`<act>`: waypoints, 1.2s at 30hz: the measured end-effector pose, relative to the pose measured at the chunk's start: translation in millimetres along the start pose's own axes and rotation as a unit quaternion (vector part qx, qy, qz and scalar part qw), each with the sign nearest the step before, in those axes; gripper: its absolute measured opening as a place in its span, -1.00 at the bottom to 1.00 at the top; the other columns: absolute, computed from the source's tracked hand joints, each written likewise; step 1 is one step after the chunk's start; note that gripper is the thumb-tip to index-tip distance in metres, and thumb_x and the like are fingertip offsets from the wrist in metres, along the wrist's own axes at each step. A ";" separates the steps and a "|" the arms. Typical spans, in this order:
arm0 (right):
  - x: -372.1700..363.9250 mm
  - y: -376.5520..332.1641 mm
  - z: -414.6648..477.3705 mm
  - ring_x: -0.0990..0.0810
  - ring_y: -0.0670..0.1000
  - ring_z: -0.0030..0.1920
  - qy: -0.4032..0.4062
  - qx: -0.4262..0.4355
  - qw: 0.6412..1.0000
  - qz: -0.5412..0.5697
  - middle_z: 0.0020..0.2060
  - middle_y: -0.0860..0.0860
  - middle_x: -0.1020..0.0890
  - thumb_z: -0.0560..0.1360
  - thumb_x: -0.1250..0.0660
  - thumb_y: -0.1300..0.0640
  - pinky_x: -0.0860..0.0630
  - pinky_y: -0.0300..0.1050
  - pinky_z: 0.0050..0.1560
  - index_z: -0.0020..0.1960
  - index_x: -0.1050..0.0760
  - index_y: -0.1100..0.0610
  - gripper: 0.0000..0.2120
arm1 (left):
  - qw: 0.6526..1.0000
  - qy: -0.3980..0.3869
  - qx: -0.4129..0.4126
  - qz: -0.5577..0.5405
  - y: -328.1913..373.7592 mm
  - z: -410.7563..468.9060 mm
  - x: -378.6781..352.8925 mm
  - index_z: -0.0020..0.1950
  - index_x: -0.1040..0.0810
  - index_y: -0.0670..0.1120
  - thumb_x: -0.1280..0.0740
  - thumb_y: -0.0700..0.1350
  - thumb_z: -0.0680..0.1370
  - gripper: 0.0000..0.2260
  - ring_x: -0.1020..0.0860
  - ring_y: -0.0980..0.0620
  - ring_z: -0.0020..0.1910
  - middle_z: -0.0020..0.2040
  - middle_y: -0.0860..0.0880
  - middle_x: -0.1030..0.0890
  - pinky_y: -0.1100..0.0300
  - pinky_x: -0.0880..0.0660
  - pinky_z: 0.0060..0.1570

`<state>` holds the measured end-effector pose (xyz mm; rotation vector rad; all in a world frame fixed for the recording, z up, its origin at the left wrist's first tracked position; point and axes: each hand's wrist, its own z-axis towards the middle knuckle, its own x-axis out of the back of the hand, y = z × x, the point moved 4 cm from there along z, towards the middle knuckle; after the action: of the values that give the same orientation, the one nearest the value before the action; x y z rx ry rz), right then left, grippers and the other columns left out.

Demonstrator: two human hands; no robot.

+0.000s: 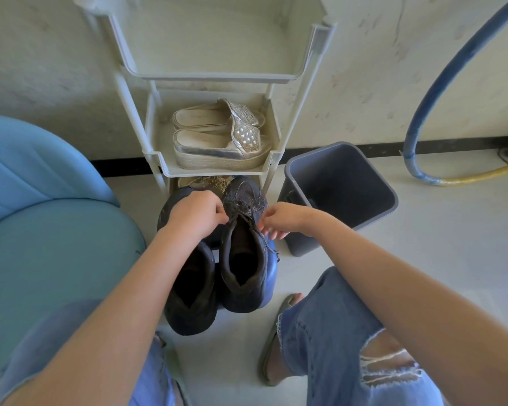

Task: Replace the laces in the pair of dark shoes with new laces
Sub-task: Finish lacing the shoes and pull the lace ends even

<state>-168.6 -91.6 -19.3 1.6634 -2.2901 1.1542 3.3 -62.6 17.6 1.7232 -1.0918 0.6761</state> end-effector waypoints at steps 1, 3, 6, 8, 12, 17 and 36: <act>-2.6 -0.6 -0.6 -0.54 -0.03 -0.07 -0.012 0.009 1.000 -0.021 -0.02 0.07 -0.57 0.60 -0.16 0.18 -0.52 -0.15 0.05 0.13 -0.50 0.22 -0.80 | 1.000 0.012 0.000 -0.007 1.5 -1.4 2.8 -0.09 -0.66 -0.05 -0.36 -0.06 0.53 -0.89 -0.58 -0.07 -0.14 -0.11 -0.07 -0.64 0.14 -0.46 -0.17; -5.1 -0.9 -0.6 -0.50 0.04 0.06 -0.017 0.024 0.998 -0.052 0.03 0.07 -0.53 0.58 -0.20 0.15 -0.43 -0.04 0.24 0.07 -0.45 0.15 -0.88 | 0.999 0.039 -0.002 -0.028 2.9 -3.2 11.0 -0.11 -0.66 -0.08 -0.34 -0.06 0.54 -0.86 -0.58 -0.09 -0.16 -0.12 -0.08 -0.66 0.15 -0.43 -0.20; -7.0 2.1 2.0 -0.48 0.06 0.07 -0.022 0.038 0.997 -0.061 -0.03 0.01 -0.53 0.55 -0.25 0.15 -0.39 -0.05 0.25 0.04 -0.43 0.13 -0.91 | 0.995 0.077 -0.006 -0.064 -2.7 -7.3 23.0 -0.18 -0.64 -0.02 -0.34 -0.05 0.54 -0.87 -0.53 0.01 -0.16 -0.14 0.03 -0.62 0.23 -0.33 -0.33; -10.1 3.7 2.7 -0.46 0.00 0.02 -0.035 0.046 0.996 -0.065 -0.12 -0.08 -0.49 0.55 -0.27 0.13 -0.38 -0.10 0.17 0.03 -0.41 0.09 -0.92 | 0.994 0.088 -0.008 -0.071 -5.2 -10.0 26.7 -0.20 -0.63 0.01 -0.34 -0.05 0.54 -0.86 -0.50 0.08 -0.18 -0.18 0.08 -0.59 0.26 -0.27 -0.35; -9.3 6.4 2.9 -0.49 -0.14 -0.12 -0.039 0.052 0.996 -0.053 -0.19 -0.11 -0.54 0.53 -0.28 0.10 -0.33 -0.18 0.08 -0.19 -0.47 0.04 -0.87 | 0.990 0.116 -0.007 -0.084 -1.0 -12.2 30.1 -0.17 -0.64 -0.03 -0.33 -0.06 0.54 -0.86 -0.46 0.16 -0.28 -0.26 0.11 -0.57 0.27 -0.26 -0.39; -8.2 8.5 -0.1 -0.59 -0.08 -0.22 -0.033 0.040 0.999 -0.013 -0.31 -0.02 -0.64 0.54 -0.22 0.17 -0.40 -0.25 -0.06 -0.20 -0.43 0.18 -0.84 | 0.988 0.136 -0.024 -0.062 -2.1 -17.8 44.4 -0.14 -0.63 -0.01 -0.32 -0.06 0.54 -0.88 -0.55 -0.02 -0.17 -0.18 0.00 -0.63 0.18 -0.38 -0.28; -10.3 -13.1 16.5 -0.56 0.09 -0.06 0.151 0.064 0.980 -0.117 -0.10 -0.01 -0.52 0.48 -0.35 -0.14 -0.51 0.00 -0.04 0.18 -0.38 0.09 -0.59 | 0.997 -0.047 0.055 0.025 -8.7 -1.3 -9.2 0.06 -0.62 -0.10 -0.42 0.23 0.39 -0.55 -0.57 -0.06 0.02 0.03 -0.08 -0.64 0.12 -0.49 0.00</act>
<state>-147.6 -95.2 -29.2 1.6143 -1.8219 1.4093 7.0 -56.7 6.9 1.8426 -1.1848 0.7039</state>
